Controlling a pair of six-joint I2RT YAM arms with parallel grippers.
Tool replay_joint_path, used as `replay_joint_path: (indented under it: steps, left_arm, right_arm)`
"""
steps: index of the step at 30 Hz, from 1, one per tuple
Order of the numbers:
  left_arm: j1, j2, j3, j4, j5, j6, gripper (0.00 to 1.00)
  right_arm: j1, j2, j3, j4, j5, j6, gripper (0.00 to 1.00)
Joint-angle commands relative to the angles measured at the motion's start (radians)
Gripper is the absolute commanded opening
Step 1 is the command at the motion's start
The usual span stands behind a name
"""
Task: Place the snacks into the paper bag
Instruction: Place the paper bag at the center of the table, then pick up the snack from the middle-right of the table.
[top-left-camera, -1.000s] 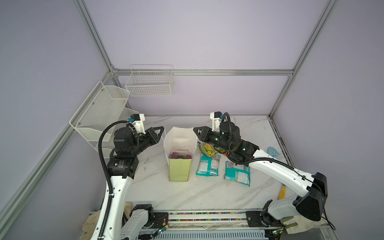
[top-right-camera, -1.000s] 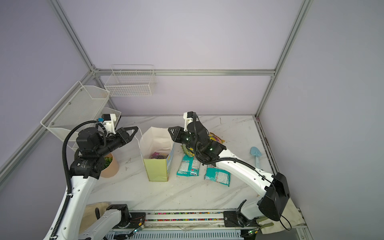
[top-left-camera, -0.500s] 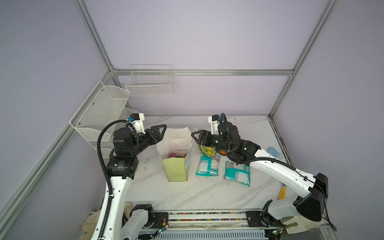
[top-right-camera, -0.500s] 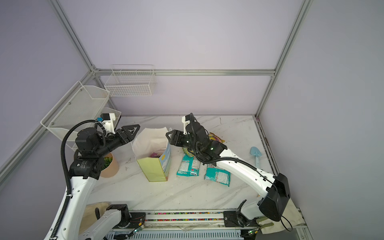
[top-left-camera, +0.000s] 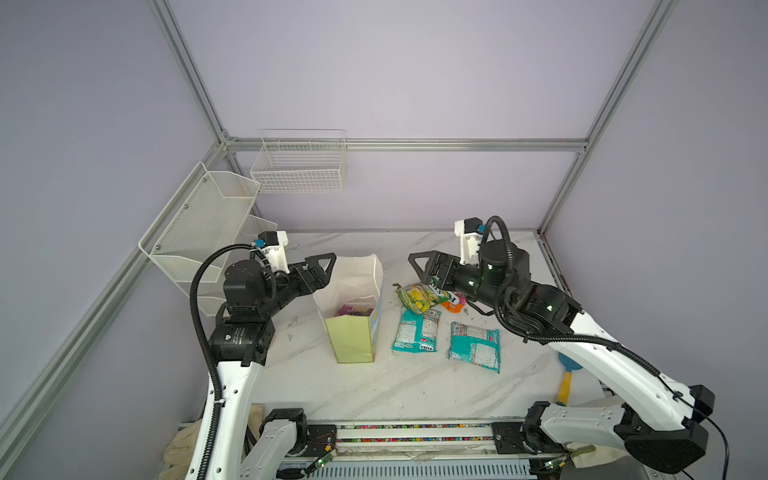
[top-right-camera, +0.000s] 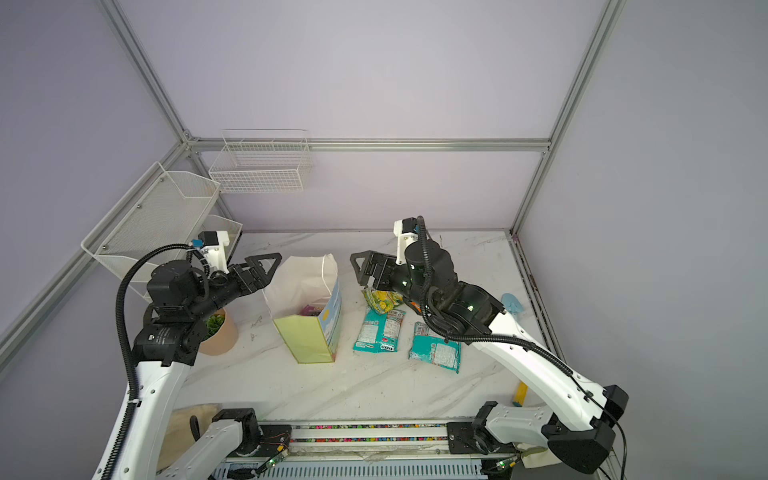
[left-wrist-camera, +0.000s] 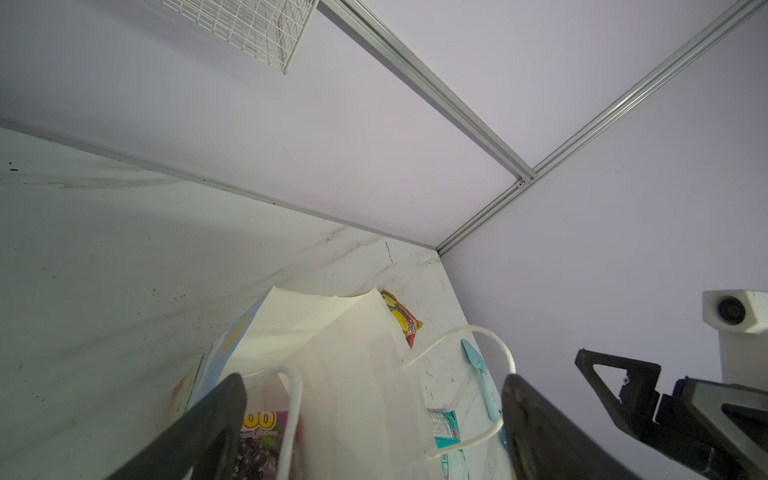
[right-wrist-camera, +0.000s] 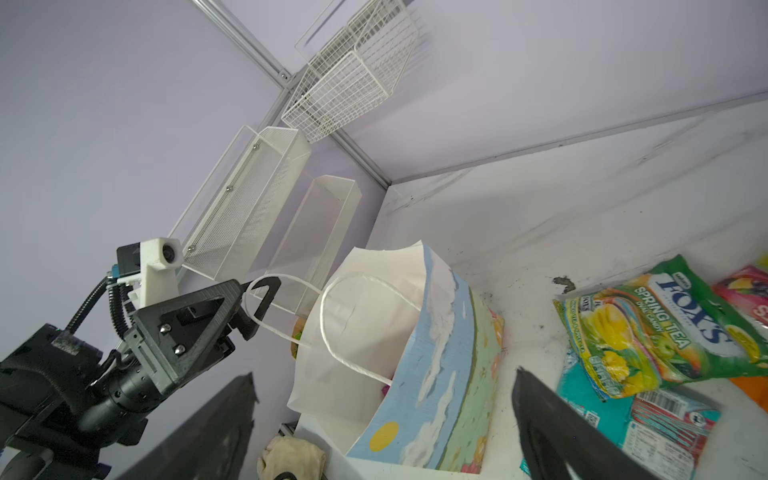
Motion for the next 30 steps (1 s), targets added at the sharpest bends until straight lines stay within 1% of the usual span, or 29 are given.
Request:
replay_joint_path:
  steps: [1, 5, 10, 15, 18, 21, 25, 27, 30]
  left_arm:
    - [0.003, -0.034, 0.063, -0.025, -0.033, 0.063, 0.98]
    - [0.003, -0.082, 0.061, -0.074, -0.100, 0.100, 0.99]
    - [0.003, -0.197, -0.012, -0.119, -0.228, 0.136, 1.00]
    - [0.003, -0.304, -0.056, -0.196, -0.361, 0.170, 1.00]
    - [0.003, -0.344, -0.089, -0.242, -0.428, 0.151, 1.00]
    - [0.003, -0.379, -0.161, -0.254, -0.427, 0.110, 1.00]
    - [0.003, -0.415, -0.227, -0.275, -0.426, 0.094, 1.00]
    - [0.003, -0.432, -0.233, -0.296, -0.445, 0.104, 1.00]
    - [0.003, -0.450, -0.235, -0.326, -0.481, 0.123, 1.00]
  right_arm:
    - [-0.006, -0.030, -0.030, -0.098, 0.127, 0.021, 0.97]
    - [-0.030, -0.026, -0.075, -0.142, 0.159, 0.049, 0.97]
    - [-0.056, 0.000, -0.146, -0.206, 0.180, 0.086, 0.97]
    - [-0.084, -0.015, -0.256, -0.290, 0.226, 0.196, 0.97]
    - [-0.118, -0.026, -0.327, -0.353, 0.233, 0.313, 0.97]
    - [-0.150, -0.030, -0.404, -0.396, 0.216, 0.422, 0.98]
    - [-0.205, -0.044, -0.506, -0.437, 0.195, 0.530, 0.97]
    - [-0.244, -0.083, -0.562, -0.445, 0.175, 0.575, 0.97]
    - [-0.275, -0.159, -0.637, -0.433, 0.159, 0.622, 0.97]
